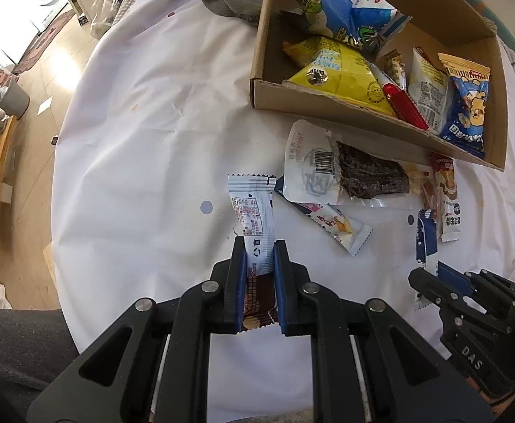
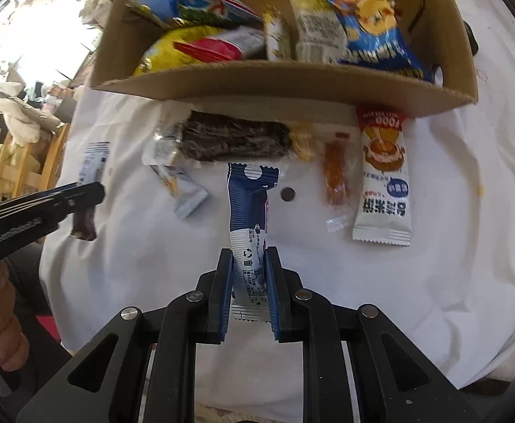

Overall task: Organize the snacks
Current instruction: 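Carry both held snacks into the box and open both tools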

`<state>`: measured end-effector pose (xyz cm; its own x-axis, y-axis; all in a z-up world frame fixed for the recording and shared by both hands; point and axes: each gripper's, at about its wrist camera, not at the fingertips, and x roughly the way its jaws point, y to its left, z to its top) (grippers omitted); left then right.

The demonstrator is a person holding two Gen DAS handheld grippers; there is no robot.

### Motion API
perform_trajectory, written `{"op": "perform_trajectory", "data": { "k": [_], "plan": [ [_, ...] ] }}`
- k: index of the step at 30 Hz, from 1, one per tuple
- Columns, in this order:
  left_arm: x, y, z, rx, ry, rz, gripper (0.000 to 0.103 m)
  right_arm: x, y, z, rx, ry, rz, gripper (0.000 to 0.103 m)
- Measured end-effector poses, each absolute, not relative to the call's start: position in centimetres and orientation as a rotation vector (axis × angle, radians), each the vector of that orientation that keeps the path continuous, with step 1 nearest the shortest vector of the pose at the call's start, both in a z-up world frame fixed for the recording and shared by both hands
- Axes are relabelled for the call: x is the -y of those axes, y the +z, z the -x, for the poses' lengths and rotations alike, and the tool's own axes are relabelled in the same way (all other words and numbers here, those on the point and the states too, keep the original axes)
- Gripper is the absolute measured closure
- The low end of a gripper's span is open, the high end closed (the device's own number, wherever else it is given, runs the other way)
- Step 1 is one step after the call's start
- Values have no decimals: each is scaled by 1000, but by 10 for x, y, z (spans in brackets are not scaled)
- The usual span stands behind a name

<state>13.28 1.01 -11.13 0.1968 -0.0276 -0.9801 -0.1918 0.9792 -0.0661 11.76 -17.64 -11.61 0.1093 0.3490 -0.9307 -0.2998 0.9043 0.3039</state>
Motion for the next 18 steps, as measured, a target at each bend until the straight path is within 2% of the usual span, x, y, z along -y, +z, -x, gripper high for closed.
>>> {"op": "perform_trajectory", "data": {
  "k": [11,18],
  "plan": [
    [-10,-103,-139,-1326,108,233,91,166,-100,-105,-1280,559,-37,84],
    [-6,-69,-127,-1178,84,133,91,176,-74,-103,-1149,545,-112,84]
  ]
}}
